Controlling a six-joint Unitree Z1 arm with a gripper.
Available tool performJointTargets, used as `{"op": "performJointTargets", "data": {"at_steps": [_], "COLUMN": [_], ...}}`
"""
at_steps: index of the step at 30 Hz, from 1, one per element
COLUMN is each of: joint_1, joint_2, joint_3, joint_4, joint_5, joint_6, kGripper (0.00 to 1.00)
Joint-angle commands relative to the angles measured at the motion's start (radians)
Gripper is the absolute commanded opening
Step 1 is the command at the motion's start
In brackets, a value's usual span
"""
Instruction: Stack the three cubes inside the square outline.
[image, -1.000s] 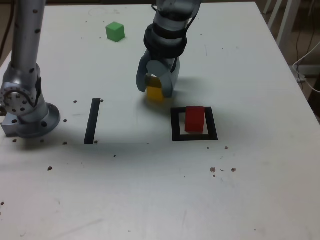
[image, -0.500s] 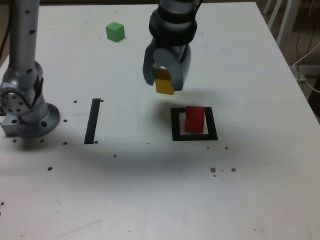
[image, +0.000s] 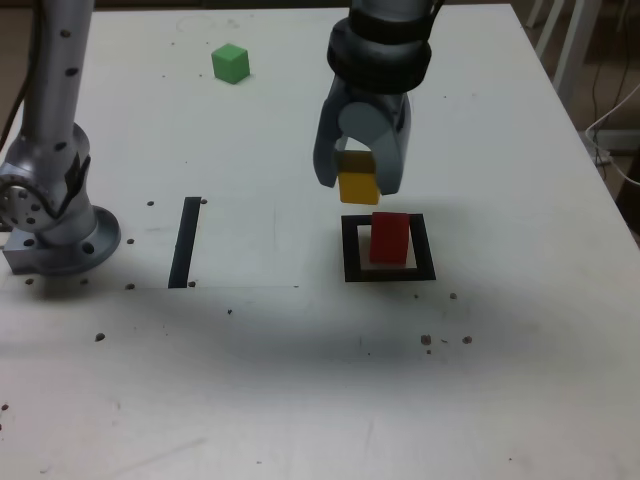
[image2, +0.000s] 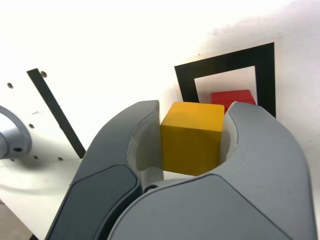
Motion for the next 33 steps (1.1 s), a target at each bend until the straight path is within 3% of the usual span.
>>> {"op": "performJointTargets", "data": {"at_steps": [1,17,33], "joint_1": [-0.012,-0.019,-0.01], "joint_2": [0.018,0.08,0.107], "joint_3": [-0.022,-0.089,-0.08], "joint_4": [0.004,0.005,-0.005], "joint_5": [-0.012,-0.06,-0.055], "joint_6": [-0.02,-0.059,-0.059], "kGripper": [0.28,0.28,0.28]}}
